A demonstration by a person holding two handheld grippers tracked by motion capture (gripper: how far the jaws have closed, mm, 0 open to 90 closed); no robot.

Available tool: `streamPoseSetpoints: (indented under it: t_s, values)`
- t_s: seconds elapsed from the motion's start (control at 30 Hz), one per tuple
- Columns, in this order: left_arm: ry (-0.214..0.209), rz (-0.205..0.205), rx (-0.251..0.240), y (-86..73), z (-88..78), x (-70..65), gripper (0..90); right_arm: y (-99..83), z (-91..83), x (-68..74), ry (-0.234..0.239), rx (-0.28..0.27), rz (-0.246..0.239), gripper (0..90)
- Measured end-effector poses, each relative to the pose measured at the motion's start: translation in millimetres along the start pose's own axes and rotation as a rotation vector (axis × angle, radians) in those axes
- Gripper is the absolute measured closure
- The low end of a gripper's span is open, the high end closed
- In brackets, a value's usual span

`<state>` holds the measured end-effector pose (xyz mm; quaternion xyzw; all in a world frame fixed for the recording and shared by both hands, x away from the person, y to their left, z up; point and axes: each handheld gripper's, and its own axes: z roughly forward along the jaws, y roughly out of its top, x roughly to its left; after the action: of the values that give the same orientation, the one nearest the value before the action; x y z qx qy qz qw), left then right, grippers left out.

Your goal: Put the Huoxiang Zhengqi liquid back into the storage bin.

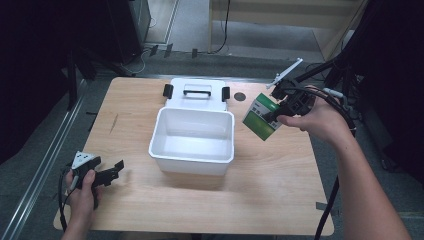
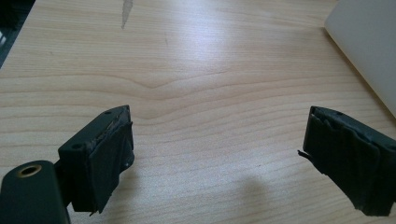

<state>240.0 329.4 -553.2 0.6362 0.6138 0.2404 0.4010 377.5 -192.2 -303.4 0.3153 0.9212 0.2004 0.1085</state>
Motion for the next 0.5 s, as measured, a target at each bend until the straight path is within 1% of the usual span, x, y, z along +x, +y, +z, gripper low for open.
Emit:
streamPoseSetpoints:
  t_s: [0.03,0.1,0.13,0.2,0.23,0.27,0.3,0.33,0.4,0.43,0.47,0.5]
  values:
    - [-0.001,0.001,0.002,0.1,-0.1,0.0,9.2,3.9,-2.5,4.9,0.005,-0.010,-0.020,64.9]
    - [0.000,0.000,0.000,0.0,0.0,0.0,9.2,5.3,-3.2,6.7,0.006,-0.010,-0.027,65.0]
    - [0.000,0.000,0.000,0.0,0.0,0.0,9.2,9.5,-4.9,11.9,0.015,-0.017,-0.046,65.0]
    - [0.000,0.000,0.001,0.0,0.0,0.0,9.2,10.9,-5.4,13.6,0.018,-0.020,-0.055,64.9]
    - [0.000,0.000,0.001,0.0,0.0,0.1,9.2,15.1,-7.5,18.0,0.029,-0.026,-0.077,64.9]
    - [0.000,0.000,0.001,0.0,0.0,0.1,9.2,15.1,-7.5,18.0,0.029,-0.026,-0.077,64.9]
    - [0.000,-0.001,0.000,0.0,0.0,0.0,9.2,19.0,-9.5,21.5,0.037,-0.029,-0.095,64.9]
    - [0.000,-0.001,0.000,0.0,0.0,0.0,9.2,19.0,-9.5,21.5,0.037,-0.029,-0.095,64.9]
    - [0.000,-0.002,0.000,0.0,0.0,0.1,9.2,24.3,-12.5,26.1,0.038,-0.028,-0.123,65.0]
    - [0.000,-0.002,0.000,0.0,0.0,0.1,9.2,24.3,-12.5,26.1,0.038,-0.028,-0.123,65.0]
    - [0.000,-0.001,0.000,0.0,0.0,0.1,9.2,27.6,-14.3,28.9,0.044,-0.032,-0.150,65.0]
    - [-0.001,-0.001,0.000,0.0,0.1,0.1,9.2,27.6,-14.3,28.9,0.044,-0.032,-0.150,65.0]
